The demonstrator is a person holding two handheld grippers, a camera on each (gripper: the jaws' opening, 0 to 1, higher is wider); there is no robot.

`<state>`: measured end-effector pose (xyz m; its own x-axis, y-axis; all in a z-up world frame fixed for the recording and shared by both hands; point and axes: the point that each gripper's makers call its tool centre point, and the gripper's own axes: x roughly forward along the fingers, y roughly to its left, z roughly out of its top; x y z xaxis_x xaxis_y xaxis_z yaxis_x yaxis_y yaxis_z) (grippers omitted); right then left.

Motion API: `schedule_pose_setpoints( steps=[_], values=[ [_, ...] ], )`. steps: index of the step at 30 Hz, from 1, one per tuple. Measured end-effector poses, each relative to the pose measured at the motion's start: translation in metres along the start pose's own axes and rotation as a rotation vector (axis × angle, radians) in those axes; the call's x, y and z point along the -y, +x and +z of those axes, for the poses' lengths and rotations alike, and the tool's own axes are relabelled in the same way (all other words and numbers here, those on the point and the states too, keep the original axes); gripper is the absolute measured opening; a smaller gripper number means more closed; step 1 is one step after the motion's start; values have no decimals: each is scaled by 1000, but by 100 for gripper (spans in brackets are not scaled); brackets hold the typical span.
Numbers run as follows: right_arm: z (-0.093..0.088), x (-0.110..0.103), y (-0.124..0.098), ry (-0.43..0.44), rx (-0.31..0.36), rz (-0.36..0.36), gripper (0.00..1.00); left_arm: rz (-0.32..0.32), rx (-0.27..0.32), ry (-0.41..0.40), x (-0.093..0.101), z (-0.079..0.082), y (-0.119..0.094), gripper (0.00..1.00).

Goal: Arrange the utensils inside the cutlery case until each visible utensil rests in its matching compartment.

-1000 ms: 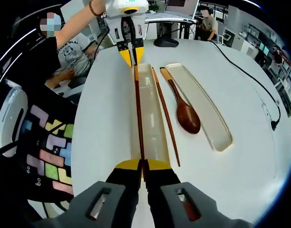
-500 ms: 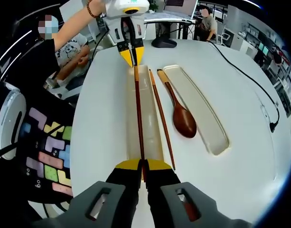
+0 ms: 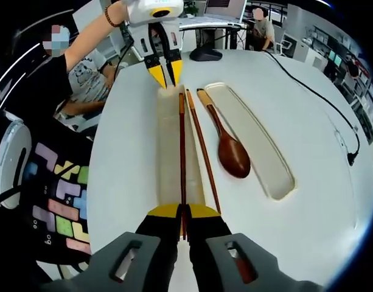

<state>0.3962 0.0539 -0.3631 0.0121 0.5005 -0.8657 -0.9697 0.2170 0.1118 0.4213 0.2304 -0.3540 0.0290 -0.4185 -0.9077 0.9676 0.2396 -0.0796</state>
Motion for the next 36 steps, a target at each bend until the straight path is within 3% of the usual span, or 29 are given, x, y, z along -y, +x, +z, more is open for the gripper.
schedule_pose_setpoints(
  steps=[21,32,36],
  values=[
    [9,10,4,-10,23,-23,7,39,20,-2,-6,-6,-6,14],
    [18,25,-15,-7,56,-70,7,73,39,-53,-27,-4,-8,15],
    [17,43,-15,8,39,-125,7,134,-13,-55,-45,-9,-10,15]
  ],
)
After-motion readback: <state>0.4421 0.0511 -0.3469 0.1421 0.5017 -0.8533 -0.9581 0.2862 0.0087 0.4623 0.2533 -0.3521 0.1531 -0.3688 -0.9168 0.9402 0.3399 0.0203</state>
